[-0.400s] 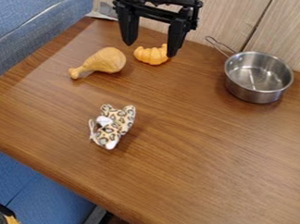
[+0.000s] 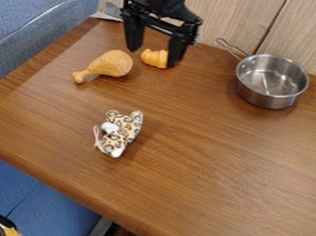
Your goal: Move the croissant to the bottom of the table
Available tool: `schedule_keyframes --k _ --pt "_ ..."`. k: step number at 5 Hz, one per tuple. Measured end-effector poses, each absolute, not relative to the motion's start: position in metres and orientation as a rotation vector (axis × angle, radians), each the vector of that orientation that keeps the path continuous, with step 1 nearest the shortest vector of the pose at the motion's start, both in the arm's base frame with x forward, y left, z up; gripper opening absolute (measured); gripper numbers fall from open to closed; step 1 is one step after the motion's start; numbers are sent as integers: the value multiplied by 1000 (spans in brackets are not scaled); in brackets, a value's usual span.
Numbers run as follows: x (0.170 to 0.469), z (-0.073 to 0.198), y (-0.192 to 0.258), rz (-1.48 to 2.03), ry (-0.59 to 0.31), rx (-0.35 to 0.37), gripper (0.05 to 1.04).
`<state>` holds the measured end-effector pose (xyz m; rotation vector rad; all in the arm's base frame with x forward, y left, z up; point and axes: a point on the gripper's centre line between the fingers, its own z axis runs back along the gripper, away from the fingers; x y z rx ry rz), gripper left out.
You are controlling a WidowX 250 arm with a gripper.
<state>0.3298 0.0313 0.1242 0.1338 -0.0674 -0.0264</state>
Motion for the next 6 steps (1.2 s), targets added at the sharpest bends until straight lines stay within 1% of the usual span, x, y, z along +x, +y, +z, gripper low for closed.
schedule_keyframes --k 1,2,3,4,5,6 --pt "351 110 50 -203 -74 243 1001" --pt "376 101 55 -342 -87 279 1001" --pt "400 85 53 -465 -58 261 1001" --pt "414 81 53 -517 -66 226 1001" --pt "418 69 53 -552 -34 195 1001" --pt "415 66 57 -551 -1 201 1001"
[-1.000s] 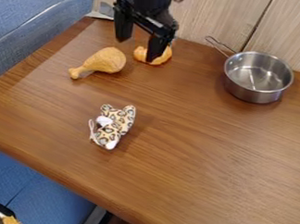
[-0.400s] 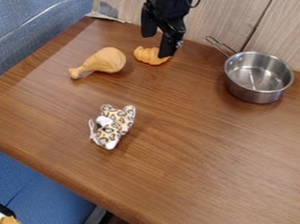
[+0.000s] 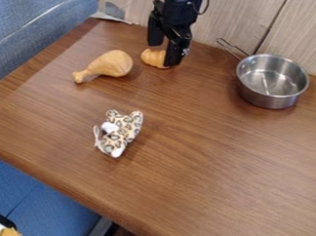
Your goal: Move the croissant to the bottom of the table
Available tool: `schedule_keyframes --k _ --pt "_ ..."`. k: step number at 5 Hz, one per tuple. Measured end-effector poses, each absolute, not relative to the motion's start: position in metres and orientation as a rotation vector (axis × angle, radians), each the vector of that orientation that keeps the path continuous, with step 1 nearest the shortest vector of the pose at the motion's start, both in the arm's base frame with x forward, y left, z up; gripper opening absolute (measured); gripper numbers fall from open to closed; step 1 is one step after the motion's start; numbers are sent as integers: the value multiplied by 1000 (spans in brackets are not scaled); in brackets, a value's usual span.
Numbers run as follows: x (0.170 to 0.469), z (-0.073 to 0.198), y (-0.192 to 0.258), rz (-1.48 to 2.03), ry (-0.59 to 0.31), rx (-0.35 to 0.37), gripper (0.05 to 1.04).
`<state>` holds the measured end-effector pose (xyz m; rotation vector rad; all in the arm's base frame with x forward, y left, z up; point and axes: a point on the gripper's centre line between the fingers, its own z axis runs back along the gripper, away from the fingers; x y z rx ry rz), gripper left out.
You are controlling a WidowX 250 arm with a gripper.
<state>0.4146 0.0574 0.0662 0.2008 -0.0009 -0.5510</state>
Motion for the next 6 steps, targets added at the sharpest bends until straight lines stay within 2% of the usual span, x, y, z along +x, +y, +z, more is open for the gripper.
schedule_keyframes --k 1,2,3,5,6 --pt "410 63 61 -538 29 198 1001" --pt "413 55 60 -544 56 205 954" --pt "416 53 51 -572 62 215 694" --pt "416 52 51 -566 64 222 657" --pt "415 53 49 -521 55 183 657"
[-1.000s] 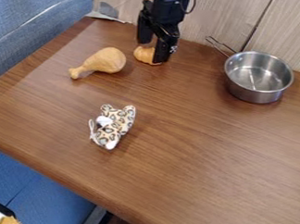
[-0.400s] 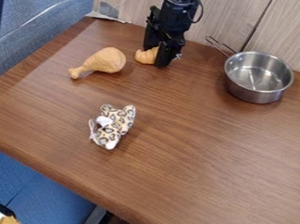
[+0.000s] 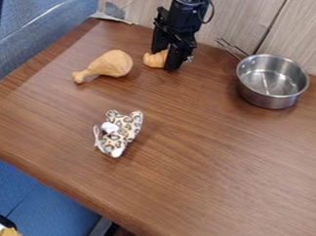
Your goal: Move the croissant to the bottom of the table
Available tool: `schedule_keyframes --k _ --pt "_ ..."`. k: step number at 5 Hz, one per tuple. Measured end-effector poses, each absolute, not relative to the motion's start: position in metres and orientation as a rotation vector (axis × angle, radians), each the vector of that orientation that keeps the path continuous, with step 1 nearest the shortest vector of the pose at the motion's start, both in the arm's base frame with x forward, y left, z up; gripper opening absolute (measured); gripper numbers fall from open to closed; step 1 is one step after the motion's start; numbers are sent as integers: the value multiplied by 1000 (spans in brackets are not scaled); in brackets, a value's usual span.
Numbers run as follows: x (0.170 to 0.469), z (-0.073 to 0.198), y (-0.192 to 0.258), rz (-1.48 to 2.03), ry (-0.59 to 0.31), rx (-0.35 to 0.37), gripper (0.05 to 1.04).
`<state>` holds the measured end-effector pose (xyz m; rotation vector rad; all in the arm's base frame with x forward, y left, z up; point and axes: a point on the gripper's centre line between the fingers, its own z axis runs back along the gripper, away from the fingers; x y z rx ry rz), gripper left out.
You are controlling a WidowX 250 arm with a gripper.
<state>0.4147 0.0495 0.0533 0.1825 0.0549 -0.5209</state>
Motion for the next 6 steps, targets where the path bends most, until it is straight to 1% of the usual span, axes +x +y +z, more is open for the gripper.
schedule_keyframes --k 1,2,3,4,5,6 --pt "412 68 64 -427 70 160 657" --pt "414 112 74 -366 -4 164 657" --pt "401 136 62 -395 -35 185 657" --pt "373 151 32 -495 -55 194 656" --pt "346 156 11 -563 -68 194 656" --pt "316 151 -13 -625 -61 186 656"
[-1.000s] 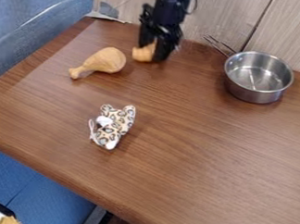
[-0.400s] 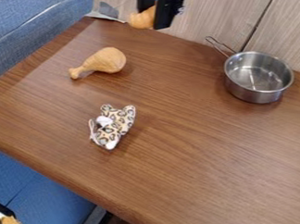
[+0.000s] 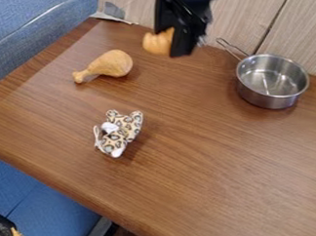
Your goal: Move the croissant to the bottom of the table
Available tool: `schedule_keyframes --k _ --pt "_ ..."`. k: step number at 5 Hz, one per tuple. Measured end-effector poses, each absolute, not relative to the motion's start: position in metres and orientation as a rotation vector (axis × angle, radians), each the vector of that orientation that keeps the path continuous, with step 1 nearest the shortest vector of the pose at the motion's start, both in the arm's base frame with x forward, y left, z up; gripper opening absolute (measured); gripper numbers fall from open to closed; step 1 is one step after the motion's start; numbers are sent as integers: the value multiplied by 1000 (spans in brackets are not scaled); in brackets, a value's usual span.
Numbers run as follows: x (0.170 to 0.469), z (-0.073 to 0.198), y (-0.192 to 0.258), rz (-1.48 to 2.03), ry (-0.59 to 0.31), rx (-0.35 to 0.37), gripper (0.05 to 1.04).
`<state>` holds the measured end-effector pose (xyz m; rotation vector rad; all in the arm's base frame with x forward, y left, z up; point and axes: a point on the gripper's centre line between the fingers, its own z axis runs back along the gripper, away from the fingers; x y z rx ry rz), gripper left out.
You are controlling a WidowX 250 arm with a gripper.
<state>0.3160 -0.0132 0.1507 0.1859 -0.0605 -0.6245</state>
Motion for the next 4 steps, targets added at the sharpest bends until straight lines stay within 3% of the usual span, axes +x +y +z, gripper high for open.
schedule_keyframes --k 1,2,4 --pt "288 132 -25 -637 -43 90 656" --pt "268 112 -39 -691 -15 92 656" --pt "241 78 -70 -804 -72 87 656"
